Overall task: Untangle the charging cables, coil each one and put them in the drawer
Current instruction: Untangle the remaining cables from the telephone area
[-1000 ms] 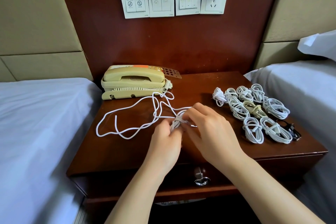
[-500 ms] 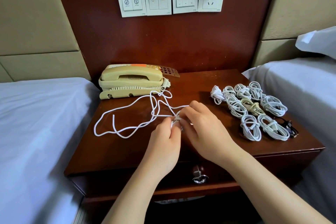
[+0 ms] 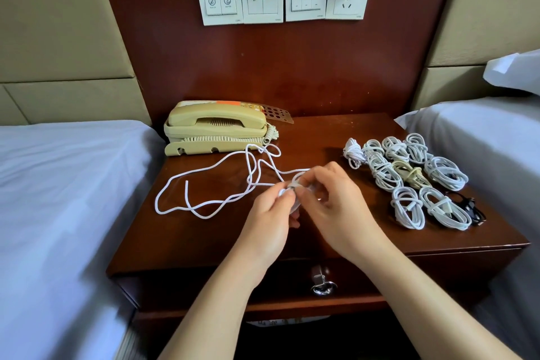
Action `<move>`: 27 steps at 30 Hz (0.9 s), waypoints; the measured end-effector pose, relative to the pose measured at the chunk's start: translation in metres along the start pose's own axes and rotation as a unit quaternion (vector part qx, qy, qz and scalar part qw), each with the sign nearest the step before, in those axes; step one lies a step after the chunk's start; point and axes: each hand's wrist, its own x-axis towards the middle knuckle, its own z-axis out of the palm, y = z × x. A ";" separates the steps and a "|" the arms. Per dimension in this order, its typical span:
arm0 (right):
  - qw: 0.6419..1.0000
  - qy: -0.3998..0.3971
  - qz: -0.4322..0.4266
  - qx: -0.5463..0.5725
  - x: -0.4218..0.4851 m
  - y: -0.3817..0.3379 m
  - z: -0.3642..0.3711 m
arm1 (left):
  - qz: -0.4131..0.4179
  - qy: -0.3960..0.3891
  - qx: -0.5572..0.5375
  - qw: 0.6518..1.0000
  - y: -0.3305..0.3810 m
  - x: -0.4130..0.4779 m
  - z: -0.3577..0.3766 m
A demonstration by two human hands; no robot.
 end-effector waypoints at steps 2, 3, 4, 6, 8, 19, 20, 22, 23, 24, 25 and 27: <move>0.999 0.048 -0.016 -0.001 -0.001 -0.003 0.002 | 0.013 0.005 -0.013 1.000 0.003 0.001 0.002; 0.998 0.053 -0.024 -0.005 -0.001 -0.003 0.002 | 0.021 0.003 -0.001 1.000 0.004 0.001 0.003; 0.998 0.052 -0.029 -0.013 -0.002 -0.002 0.002 | 0.030 0.003 0.023 0.999 0.005 0.000 0.004; 0.998 0.042 -0.025 -0.027 -0.001 0.000 0.002 | 0.037 0.017 0.102 0.994 0.001 0.000 0.004; 0.999 0.019 -0.008 -0.026 -0.001 0.000 0.003 | 0.040 0.029 0.150 0.988 -0.003 0.002 0.004; 0.989 -0.117 0.042 0.079 0.008 0.004 -0.008 | 0.018 0.033 -0.043 0.998 -0.013 0.006 0.003; 0.989 -0.112 0.040 0.090 0.007 0.005 -0.009 | 0.025 0.032 -0.029 0.999 -0.012 0.006 0.004; 0.989 -0.098 0.038 0.103 0.005 0.006 -0.008 | 0.033 0.038 -0.007 0.999 -0.013 0.007 0.006; 0.991 -0.083 0.035 0.103 0.004 0.006 -0.007 | 0.033 0.044 -0.005 0.998 -0.013 0.008 0.008; 0.993 -0.059 0.027 0.098 0.002 0.006 -0.005 | 0.034 0.049 -0.001 0.998 -0.011 0.008 0.009; 0.996 -0.029 0.018 0.088 0.001 0.006 -0.003 | 0.038 0.050 0.004 0.998 -0.009 0.007 0.011; 0.997 0.021 0.002 0.069 0.000 0.005 -0.002 | 0.049 0.041 0.005 0.998 -0.004 0.005 0.015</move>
